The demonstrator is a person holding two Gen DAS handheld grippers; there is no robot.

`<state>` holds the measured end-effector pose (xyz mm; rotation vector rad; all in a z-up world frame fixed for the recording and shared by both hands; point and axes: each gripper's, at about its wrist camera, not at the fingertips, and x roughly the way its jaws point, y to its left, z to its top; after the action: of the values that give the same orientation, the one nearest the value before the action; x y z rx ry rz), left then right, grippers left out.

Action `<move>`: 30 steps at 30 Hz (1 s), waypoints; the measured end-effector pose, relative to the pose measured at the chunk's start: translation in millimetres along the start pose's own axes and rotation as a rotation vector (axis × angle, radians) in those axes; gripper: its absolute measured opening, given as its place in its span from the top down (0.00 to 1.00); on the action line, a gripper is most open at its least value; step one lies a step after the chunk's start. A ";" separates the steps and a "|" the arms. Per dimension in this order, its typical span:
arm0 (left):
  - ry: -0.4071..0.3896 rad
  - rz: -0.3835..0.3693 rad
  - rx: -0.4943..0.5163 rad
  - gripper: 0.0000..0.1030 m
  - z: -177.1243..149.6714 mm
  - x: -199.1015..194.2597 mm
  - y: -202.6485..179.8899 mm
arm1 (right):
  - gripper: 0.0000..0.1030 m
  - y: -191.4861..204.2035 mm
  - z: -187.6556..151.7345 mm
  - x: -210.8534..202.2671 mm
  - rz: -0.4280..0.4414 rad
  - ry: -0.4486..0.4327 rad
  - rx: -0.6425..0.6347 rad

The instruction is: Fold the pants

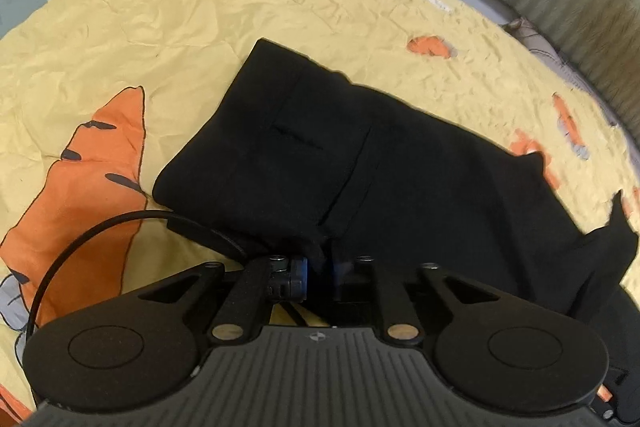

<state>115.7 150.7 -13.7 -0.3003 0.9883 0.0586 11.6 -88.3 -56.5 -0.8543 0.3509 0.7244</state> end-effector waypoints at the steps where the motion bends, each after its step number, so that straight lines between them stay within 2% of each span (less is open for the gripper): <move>1: -0.003 0.001 0.011 0.72 -0.1 -1.6 -1.9 | 0.93 0.8 -1.6 -0.6 -0.019 -0.009 -0.007; 4: -0.025 0.045 0.095 0.60 3.0 -15.3 -9.3 | 0.78 -2.5 -7.9 -14.6 -0.056 0.007 -0.001; 5: -0.056 0.087 0.120 0.55 3.3 -22.8 -10.4 | 0.75 -7.4 -12.0 -26.6 -0.038 -0.005 0.005; 6: -0.092 0.137 0.144 0.54 3.8 -30.1 -11.5 | 0.75 -15.0 -15.7 -37.8 -0.009 -0.015 0.036; 7: -0.128 0.177 0.167 0.54 4.5 -37.7 -12.2 | 0.75 -26.5 -20.5 -49.5 0.021 -0.023 0.104; 8: -0.166 0.216 0.184 0.49 4.5 -44.8 -13.9 | 0.75 -36.7 -24.5 -56.1 0.032 -0.031 0.175; 10: -0.276 0.315 0.218 0.39 5.2 -59.8 -23.5 | 0.75 -57.7 -33.7 -62.7 0.003 -0.048 0.325; 12: -0.345 0.315 0.266 0.32 7.7 -70.5 -41.5 | 0.75 -71.3 -39.5 -55.3 -0.044 -0.040 0.427; 13: -0.368 0.298 0.293 0.30 8.8 -74.1 -53.2 | 0.75 -77.8 -42.9 -46.6 -0.051 -0.022 0.486; 15: -0.394 0.224 0.352 0.21 8.0 -77.2 -81.4 | 0.75 -85.3 -49.4 -27.7 0.010 0.056 0.573; 16: -0.385 0.157 0.394 0.21 6.0 -76.3 -96.5 | 0.75 -85.8 -53.9 -18.5 0.056 0.119 0.600; 19: -0.279 -0.106 0.537 0.20 -7.1 -65.5 -143.0 | 0.74 -92.1 -61.7 -38.6 0.066 0.103 0.616; 21: -0.195 -0.265 0.646 0.20 -22.5 -52.1 -173.7 | 0.74 -118.1 -77.0 -63.0 -0.025 0.081 0.706; 23: -0.137 -0.363 0.742 0.20 -38.8 -36.0 -202.3 | 0.74 -156.2 -98.8 -78.3 -0.188 0.102 0.809; 25: -0.112 -0.414 0.831 0.20 -55.6 -20.1 -225.8 | 0.74 -203.7 -126.7 -83.6 -0.379 0.154 0.887; 26: -0.108 -0.431 0.868 0.21 -64.7 -11.8 -236.7 | 0.74 -225.3 -142.0 -83.4 -0.429 0.175 0.929; 30: -0.088 -0.450 0.920 0.22 -85.9 15.7 -258.6 | 0.74 -310.2 -209.6 -60.7 -0.486 0.205 1.177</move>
<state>102.2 -122.0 -13.1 0.3315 0.7517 -0.7691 186.3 -416.1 20.1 0.1311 0.6271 -0.0909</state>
